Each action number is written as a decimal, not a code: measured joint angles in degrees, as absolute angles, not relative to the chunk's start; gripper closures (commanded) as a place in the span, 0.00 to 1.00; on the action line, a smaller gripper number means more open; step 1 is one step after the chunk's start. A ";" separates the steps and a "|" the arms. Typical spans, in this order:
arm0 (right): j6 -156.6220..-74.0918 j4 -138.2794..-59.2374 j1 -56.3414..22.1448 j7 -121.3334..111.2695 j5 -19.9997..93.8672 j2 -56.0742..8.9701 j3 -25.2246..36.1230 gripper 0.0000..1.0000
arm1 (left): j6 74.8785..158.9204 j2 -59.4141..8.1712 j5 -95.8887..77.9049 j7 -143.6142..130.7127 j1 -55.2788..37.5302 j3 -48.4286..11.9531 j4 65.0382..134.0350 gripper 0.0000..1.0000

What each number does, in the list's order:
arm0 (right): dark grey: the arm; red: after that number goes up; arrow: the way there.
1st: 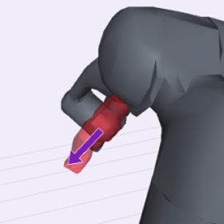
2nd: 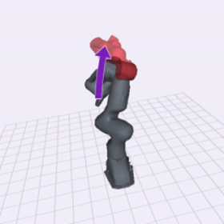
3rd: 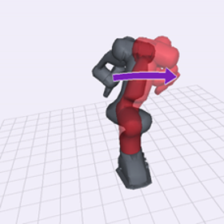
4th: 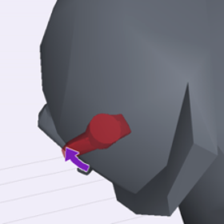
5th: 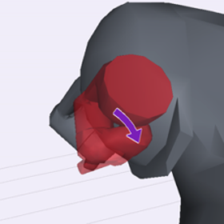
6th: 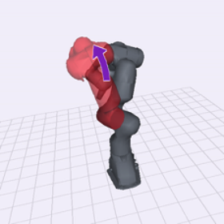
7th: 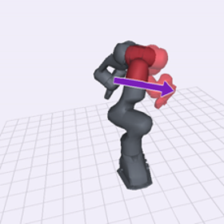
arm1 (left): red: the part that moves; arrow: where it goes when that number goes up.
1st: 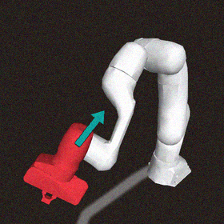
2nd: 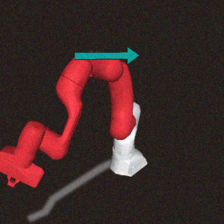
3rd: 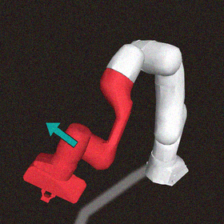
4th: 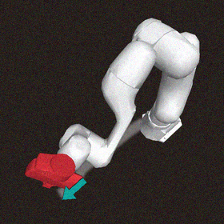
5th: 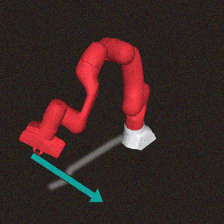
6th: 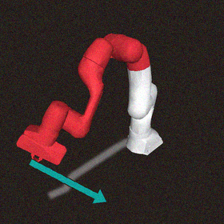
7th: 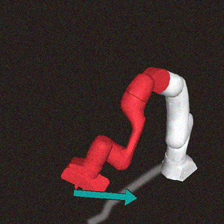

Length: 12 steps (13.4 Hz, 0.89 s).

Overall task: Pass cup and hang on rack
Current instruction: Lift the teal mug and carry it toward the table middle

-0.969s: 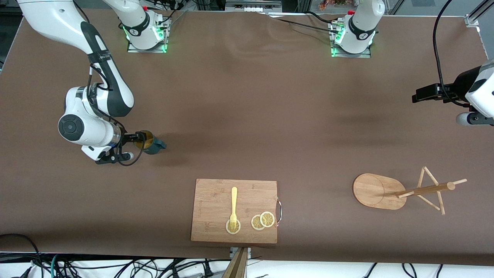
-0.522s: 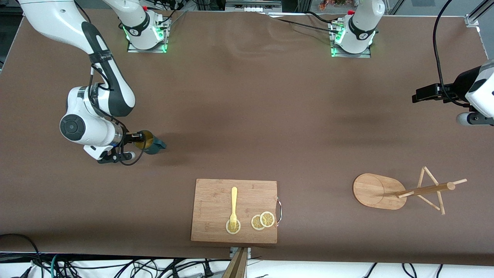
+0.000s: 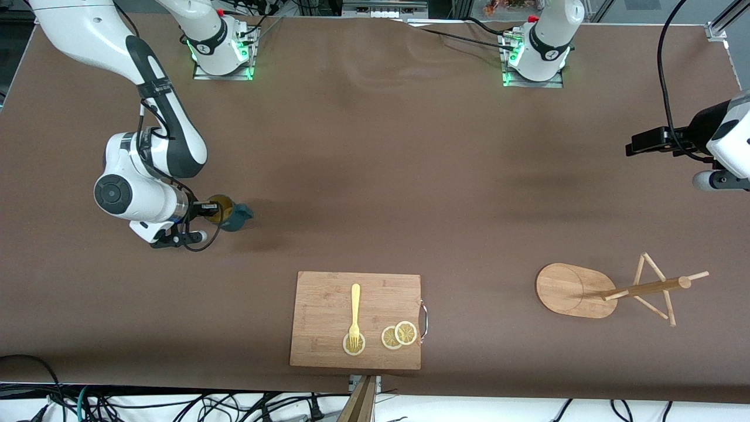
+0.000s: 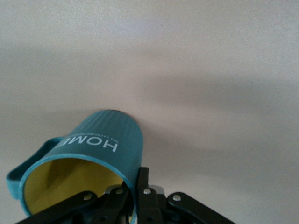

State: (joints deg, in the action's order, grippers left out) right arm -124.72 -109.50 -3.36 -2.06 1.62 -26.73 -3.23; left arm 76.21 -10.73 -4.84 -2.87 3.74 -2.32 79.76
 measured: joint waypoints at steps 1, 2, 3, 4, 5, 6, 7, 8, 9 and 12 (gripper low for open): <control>-124.74 -109.47 -3.36 -2.06 2.57 -26.73 -3.24 1.00 | 76.21 -10.73 -4.84 -2.87 3.75 -2.29 79.76 0.00; -124.74 -109.37 -3.37 -2.06 3.18 -26.73 -3.31 1.00 | 76.21 -10.73 -4.84 -2.88 3.77 -2.29 79.76 0.00; -124.75 -109.17 -3.38 -2.06 3.50 -26.72 -3.66 1.00 | 76.21 -10.73 -4.84 -2.87 3.77 -2.28 79.76 0.00; -124.76 -108.79 -3.44 -2.06 3.71 -26.71 -4.39 1.00 | 76.21 -10.73 -4.84 -2.88 3.77 -2.25 79.76 0.00; -124.74 -108.16 -3.66 -2.06 3.82 -26.67 -5.24 1.00 | 76.21 -10.73 -4.84 -2.87 3.80 -2.19 79.76 0.00; -124.67 -107.38 -4.20 -2.04 3.88 -26.62 -5.84 1.00 | 76.21 -10.73 -4.80 -2.88 3.87 -2.13 79.76 0.00; -124.62 -106.61 -5.03 -2.02 3.94 -26.57 -6.22 1.00 | 76.21 -10.73 -4.60 -2.88 3.92 -2.04 79.76 0.00; -124.56 -105.93 -6.24 -1.66 4.28 -26.54 -6.49 1.00 | 76.21 -10.73 -4.16 -2.87 3.93 -1.99 79.76 0.00; -124.55 -105.33 -7.75 0.00 4.74 -26.55 -6.66 1.00 | 76.21 -10.74 -3.81 -2.87 3.87 -2.00 79.76 0.00; -123.00 -102.16 -14.20 9.30 5.05 -27.00 -6.93 1.00 | 76.21 -10.76 -2.05 -2.87 3.61 -2.55 79.73 0.00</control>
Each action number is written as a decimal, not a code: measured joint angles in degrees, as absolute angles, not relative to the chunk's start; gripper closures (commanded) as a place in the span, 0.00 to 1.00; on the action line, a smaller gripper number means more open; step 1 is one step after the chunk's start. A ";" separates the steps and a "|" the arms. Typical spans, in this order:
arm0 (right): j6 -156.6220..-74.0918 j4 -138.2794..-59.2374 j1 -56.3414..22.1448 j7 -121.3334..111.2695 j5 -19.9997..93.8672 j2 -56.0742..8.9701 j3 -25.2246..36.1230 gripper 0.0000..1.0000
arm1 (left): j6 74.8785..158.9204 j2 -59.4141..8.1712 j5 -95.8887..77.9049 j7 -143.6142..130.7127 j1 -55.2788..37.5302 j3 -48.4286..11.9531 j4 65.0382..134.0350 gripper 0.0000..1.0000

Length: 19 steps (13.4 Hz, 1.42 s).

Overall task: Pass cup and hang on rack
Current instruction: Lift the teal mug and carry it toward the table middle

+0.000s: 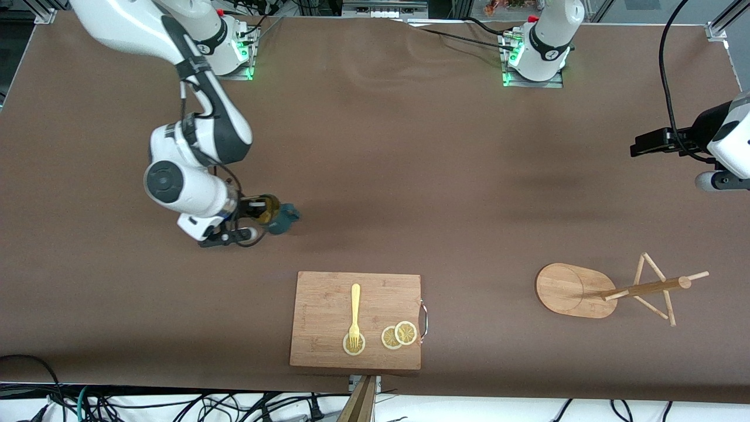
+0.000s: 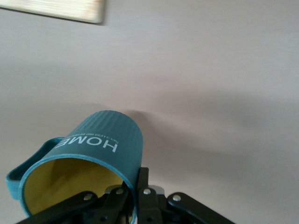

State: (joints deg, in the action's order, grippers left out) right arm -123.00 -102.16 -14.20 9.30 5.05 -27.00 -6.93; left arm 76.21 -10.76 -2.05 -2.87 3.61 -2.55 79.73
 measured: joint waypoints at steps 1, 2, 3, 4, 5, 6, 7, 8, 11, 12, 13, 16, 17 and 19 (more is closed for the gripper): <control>-121.47 -100.26 -16.43 13.06 5.11 -27.75 -6.99 1.00 | 76.21 -10.77 -2.01 -2.87 3.59 -2.61 79.71 0.00; -120.09 -98.05 -18.67 17.05 5.18 -28.92 -7.05 1.00 | 76.21 -10.78 -2.00 -2.87 3.58 -2.66 79.63 0.00; -119.24 -95.65 -21.11 21.29 5.30 -30.48 -7.12 1.00 | 76.21 -10.86 -1.98 -2.87 3.57 -2.71 79.41 0.00; -118.85 -93.19 -23.71 25.45 5.42 -32.33 -7.17 1.00 | 76.21 -10.96 -1.96 -2.87 3.51 -2.78 79.13 0.00; -118.56 -90.46 -26.45 29.45 5.44 -34.51 -7.22 1.00 | 76.21 -11.08 -1.96 -2.87 3.31 -2.83 78.94 0.00; -117.99 -87.48 -29.12 32.94 5.45 -36.83 -7.26 1.00 | 76.21 -11.28 -1.95 -2.87 3.03 -2.84 78.83 0.00; -117.28 -84.75 -31.56 35.63 5.46 -38.97 -7.27 1.00 | 76.21 -11.54 -1.93 -2.87 2.83 -2.85 78.76 0.00; -116.84 -82.43 -33.88 37.87 5.47 -40.81 -7.29 1.00 | 76.21 -11.79 -1.91 -2.87 2.75 -2.84 78.69 0.00; -116.17 -78.07 -40.23 42.40 5.50 -44.23 -7.43 1.00 | 76.21 -11.97 -1.89 -2.87 2.74 -2.78 78.57 0.00; -116.19 -76.97 -42.68 44.57 5.51 -45.18 -7.45 1.00 | 76.21 -11.98 -1.88 -2.87 2.71 -2.80 78.52 0.00; -116.31 -75.85 -45.04 46.96 5.51 -46.09 -7.43 1.00 | 76.21 -11.98 -1.88 -2.87 2.60 -2.83 78.49 0.00; -117.15 -73.27 -49.61 52.04 5.50 -48.00 -7.34 1.00 | 76.21 -11.98 -1.88 -2.87 2.32 -2.84 78.45 0.00; -117.50 -72.88 -49.93 52.58 5.50 -48.24 -7.33 1.00 | 76.21 -11.98 -1.88 -2.87 2.32 -2.83 78.42 0.00; -118.23 -72.63 -49.91 52.97 5.50 -48.46 -7.10 1.00 | 76.21 -11.96 -1.88 -2.87 2.32 -2.82 78.25 0.00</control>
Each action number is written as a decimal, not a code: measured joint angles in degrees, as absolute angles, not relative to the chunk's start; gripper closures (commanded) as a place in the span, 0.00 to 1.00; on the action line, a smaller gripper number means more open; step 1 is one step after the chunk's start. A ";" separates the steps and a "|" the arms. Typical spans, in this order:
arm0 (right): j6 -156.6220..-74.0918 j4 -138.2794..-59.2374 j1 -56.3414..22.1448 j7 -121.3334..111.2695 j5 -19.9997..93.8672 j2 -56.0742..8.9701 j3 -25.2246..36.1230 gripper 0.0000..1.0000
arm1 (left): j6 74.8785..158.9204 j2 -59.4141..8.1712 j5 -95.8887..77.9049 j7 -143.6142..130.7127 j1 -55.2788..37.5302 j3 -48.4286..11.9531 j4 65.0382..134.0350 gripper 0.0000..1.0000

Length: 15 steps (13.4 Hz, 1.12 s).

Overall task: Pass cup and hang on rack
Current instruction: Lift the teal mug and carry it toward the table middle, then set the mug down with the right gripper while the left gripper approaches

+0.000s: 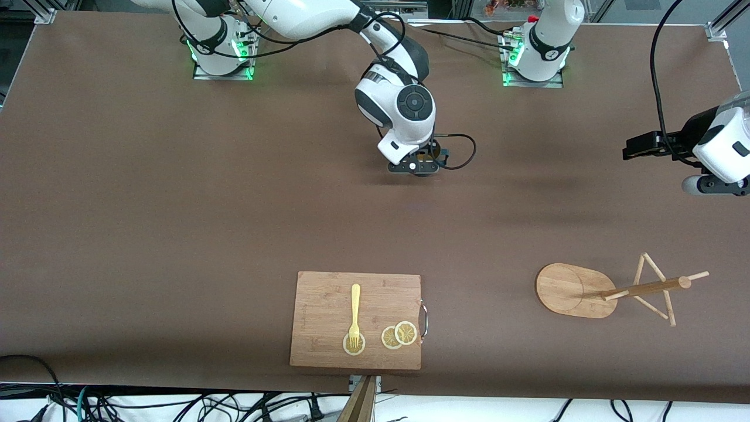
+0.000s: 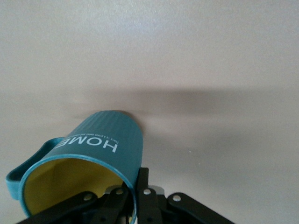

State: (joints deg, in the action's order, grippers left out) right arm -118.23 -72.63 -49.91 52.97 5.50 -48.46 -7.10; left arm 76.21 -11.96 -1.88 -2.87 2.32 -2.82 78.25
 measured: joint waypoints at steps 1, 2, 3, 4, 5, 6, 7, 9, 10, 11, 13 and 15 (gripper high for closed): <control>-118.61 -72.63 -49.92 52.99 5.50 -48.54 -7.06 1.00 | 76.21 -11.91 -1.88 -2.87 2.31 -2.82 78.23 0.00; -118.81 -72.63 -49.95 53.02 5.50 -48.69 -7.07 0.94 | 76.20 -11.77 -1.88 -2.87 2.29 -2.83 78.22 0.00; -118.97 -72.63 -49.98 53.08 5.50 -48.88 -7.06 0.86 | 76.11 -11.62 -1.88 -2.87 2.27 -2.83 78.22 0.00; -119.10 -72.63 -49.99 53.11 5.50 -49.06 -7.07 0.78 | 75.96 -11.53 -1.88 -2.87 2.24 -2.83 78.24 0.00; -119.25 -72.63 -49.99 53.40 5.50 -49.15 -7.06 0.68 | 75.72 -11.50 -1.88 -2.87 2.20 -2.85 78.34 0.00; -119.46 -72.59 -49.99 53.90 5.50 -49.14 -7.06 0.62 | 75.51 -11.45 -1.88 -2.87 2.17 -2.86 78.54 0.00; -119.72 -72.45 -49.99 54.15 5.50 -49.14 -7.03 0.51 | 75.37 -11.38 -1.88 -2.84 2.14 -2.87 78.83 0.00; -119.86 -71.82 -49.96 54.25 5.50 -49.13 -6.89 0.39 | 75.24 -11.07 -2.14 -1.81 2.13 -2.90 79.82 0.00; -119.86 -71.45 -49.93 54.30 5.50 -49.08 -6.86 0.36 | 75.15 -10.90 -2.65 -0.49 2.15 -2.89 80.45 0.00; -119.86 -71.03 -49.88 54.38 5.51 -48.90 -6.79 0.31 | 75.14 -10.73 -3.28 1.81 2.17 -2.88 81.23 0.00; -119.50 -70.18 -49.36 54.52 6.76 -47.59 -6.52 0.20 | 75.14 -10.58 -3.82 10.30 2.17 -2.89 83.00 0.00; -117.26 -69.56 -47.73 54.52 8.26 -44.67 -6.13 0.00 | 75.15 -10.53 -5.90 19.96 2.18 -2.86 85.67 0.00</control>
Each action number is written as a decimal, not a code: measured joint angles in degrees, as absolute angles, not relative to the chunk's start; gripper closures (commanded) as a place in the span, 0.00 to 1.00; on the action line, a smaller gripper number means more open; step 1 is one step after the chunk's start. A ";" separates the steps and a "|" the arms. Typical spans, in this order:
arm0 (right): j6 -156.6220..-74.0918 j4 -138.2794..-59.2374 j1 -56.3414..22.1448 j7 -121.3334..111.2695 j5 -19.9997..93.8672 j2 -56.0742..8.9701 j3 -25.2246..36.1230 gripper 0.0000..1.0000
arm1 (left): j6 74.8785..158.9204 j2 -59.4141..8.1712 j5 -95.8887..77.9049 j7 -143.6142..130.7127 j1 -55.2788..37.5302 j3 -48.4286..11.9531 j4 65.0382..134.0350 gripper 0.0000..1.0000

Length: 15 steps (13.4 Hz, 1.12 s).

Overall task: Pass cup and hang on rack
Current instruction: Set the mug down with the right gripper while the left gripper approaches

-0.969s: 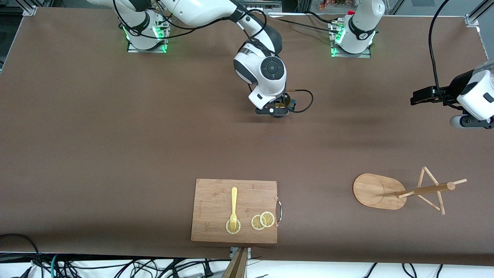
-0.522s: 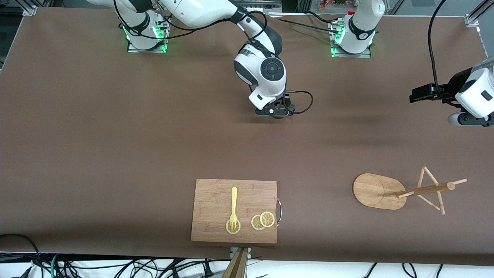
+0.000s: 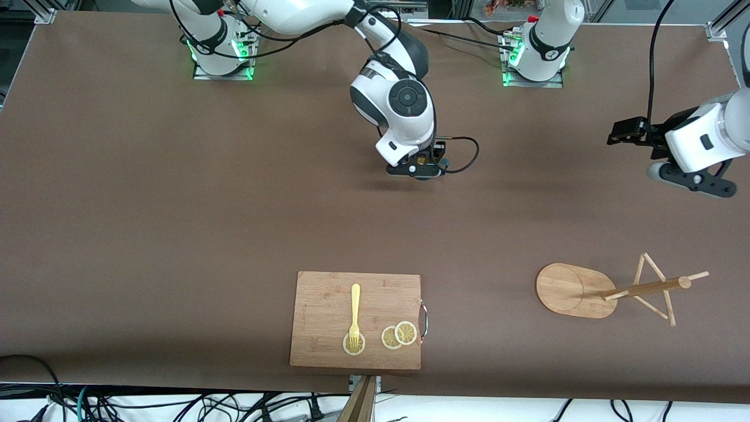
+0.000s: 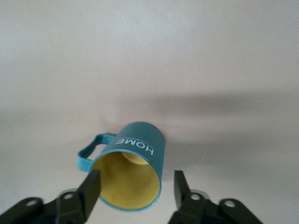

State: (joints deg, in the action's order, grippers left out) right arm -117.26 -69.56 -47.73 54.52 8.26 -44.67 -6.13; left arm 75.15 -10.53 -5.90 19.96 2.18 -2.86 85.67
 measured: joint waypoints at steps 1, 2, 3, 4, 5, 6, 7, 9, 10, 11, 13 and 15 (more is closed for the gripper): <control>-115.87 -69.51 -46.35 54.52 8.44 -42.71 -5.96 0.00 | 75.19 -10.54 -7.45 23.42 2.17 -2.87 86.95 0.00; -114.04 -69.55 -44.61 54.50 8.53 -40.63 -5.83 0.00 | 75.31 -10.54 -8.69 26.81 2.11 -2.94 88.03 0.00; -111.58 -69.60 -42.58 54.48 8.61 -38.59 -5.62 0.00 | 75.60 -10.54 -9.49 30.89 1.90 -3.02 88.96 0.00; -108.67 -69.69 -40.08 54.46 8.69 -36.58 -5.24 0.00 | 76.46 -10.53 -10.40 35.45 1.39 -3.04 90.09 0.00; -106.21 -69.77 -37.42 53.83 8.74 -34.90 -4.86 0.00 | 77.63 -10.53 -12.17 39.11 0.97 -3.07 91.53 0.00; -104.00 -69.80 -34.44 52.56 8.89 -33.23 -4.64 0.00 | 79.22 -10.55 -14.64 42.38 0.77 -3.10 93.53 0.00; -102.35 -69.88 -32.20 51.40 9.06 -31.57 -4.14 0.00 | 81.45 -10.58 -16.72 45.59 0.72 -3.12 95.76 0.00; -100.05 -71.28 -30.67 46.50 9.21 -27.61 -0.96 0.00 | 87.03 -10.60 -20.33 53.42 0.69 -3.19 100.43 0.00; -99.24 -72.93 -30.74 42.45 9.23 -25.19 1.31 0.00 | 89.70 -10.60 -21.97 57.41 0.65 -3.26 102.69 0.00; -98.22 -75.00 -30.81 37.72 9.23 -22.51 3.86 0.00 | 92.52 -10.58 -23.79 61.77 0.65 -3.28 105.10 0.00; -94.32 -78.64 -30.76 27.98 9.24 -17.27 9.49 0.00 | 99.18 -10.57 -28.53 72.71 0.75 -3.19 110.73 0.00; -89.87 -80.48 -30.73 17.91 9.23 -13.43 15.64 0.00 | 106.30 -10.65 -35.49 84.14 0.88 -3.10 117.26 0.00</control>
